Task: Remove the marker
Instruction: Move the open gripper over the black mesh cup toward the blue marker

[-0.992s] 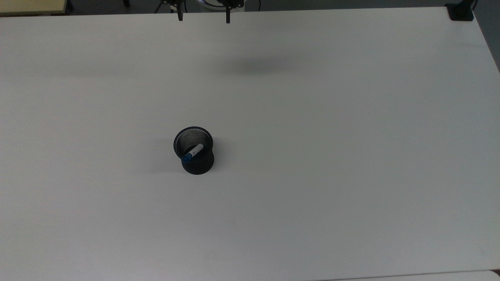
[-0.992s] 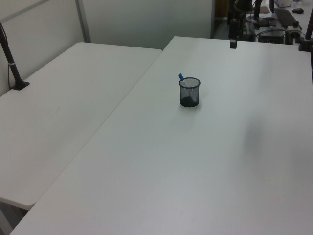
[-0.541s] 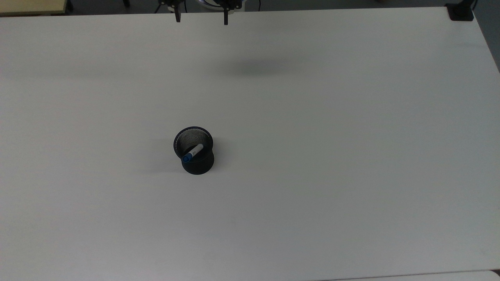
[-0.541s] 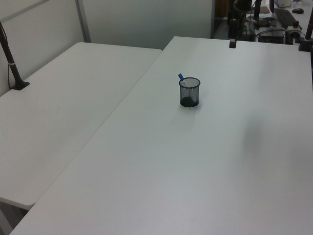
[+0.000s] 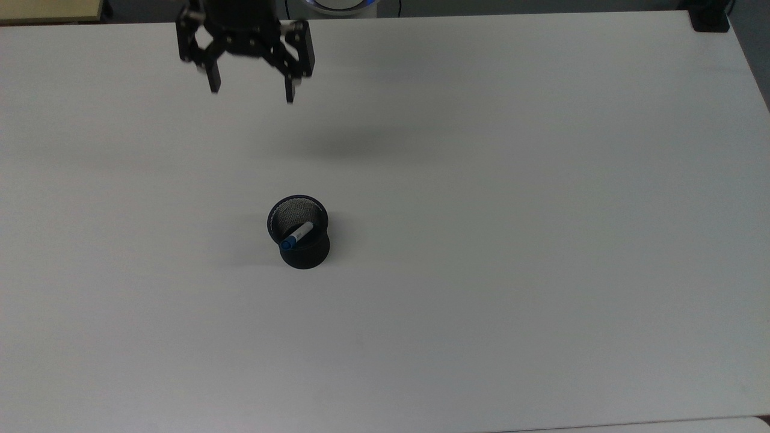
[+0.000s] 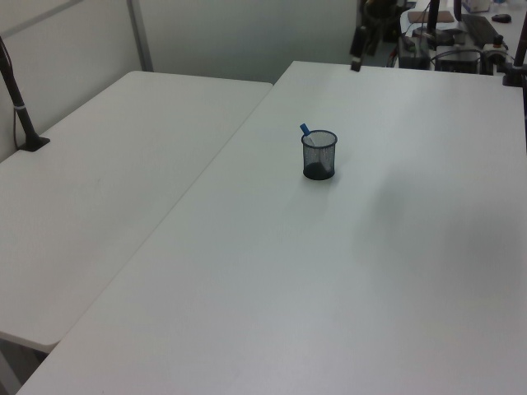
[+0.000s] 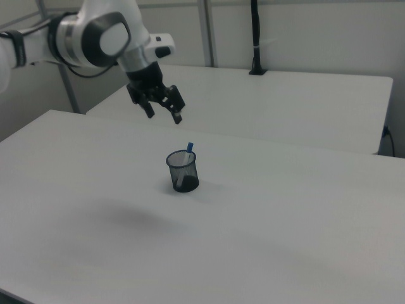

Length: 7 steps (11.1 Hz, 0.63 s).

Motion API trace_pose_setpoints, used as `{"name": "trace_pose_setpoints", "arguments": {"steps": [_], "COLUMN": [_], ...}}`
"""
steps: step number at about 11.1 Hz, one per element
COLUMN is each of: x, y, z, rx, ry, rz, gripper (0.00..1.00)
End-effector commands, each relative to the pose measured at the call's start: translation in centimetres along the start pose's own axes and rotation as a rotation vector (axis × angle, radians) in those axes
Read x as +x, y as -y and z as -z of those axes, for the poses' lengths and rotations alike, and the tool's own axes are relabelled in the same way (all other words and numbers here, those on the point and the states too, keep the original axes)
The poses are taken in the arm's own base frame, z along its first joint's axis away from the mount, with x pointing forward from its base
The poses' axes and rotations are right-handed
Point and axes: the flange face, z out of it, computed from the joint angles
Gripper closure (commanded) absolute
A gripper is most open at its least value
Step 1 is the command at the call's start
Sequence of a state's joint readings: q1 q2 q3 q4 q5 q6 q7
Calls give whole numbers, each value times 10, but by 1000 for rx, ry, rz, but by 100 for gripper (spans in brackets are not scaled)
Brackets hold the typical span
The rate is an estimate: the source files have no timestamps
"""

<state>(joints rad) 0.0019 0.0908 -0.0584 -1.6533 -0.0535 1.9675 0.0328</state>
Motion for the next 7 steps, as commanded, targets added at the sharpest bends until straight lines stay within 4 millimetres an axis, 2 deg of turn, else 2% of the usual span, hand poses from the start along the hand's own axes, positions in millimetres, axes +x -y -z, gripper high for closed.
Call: {"name": "trace_pose_setpoints", "arguments": {"steps": [1,4,6,7], "x": [33,48,55,58], "y": [11,17,20,25], "z": [-49,-113,-139,-149], "rx": [1,-6,0,6], "ry": [-98,-132,-171,-200], "rz": [22,31,2,-26], "gripper": [0,0,1,6]}}
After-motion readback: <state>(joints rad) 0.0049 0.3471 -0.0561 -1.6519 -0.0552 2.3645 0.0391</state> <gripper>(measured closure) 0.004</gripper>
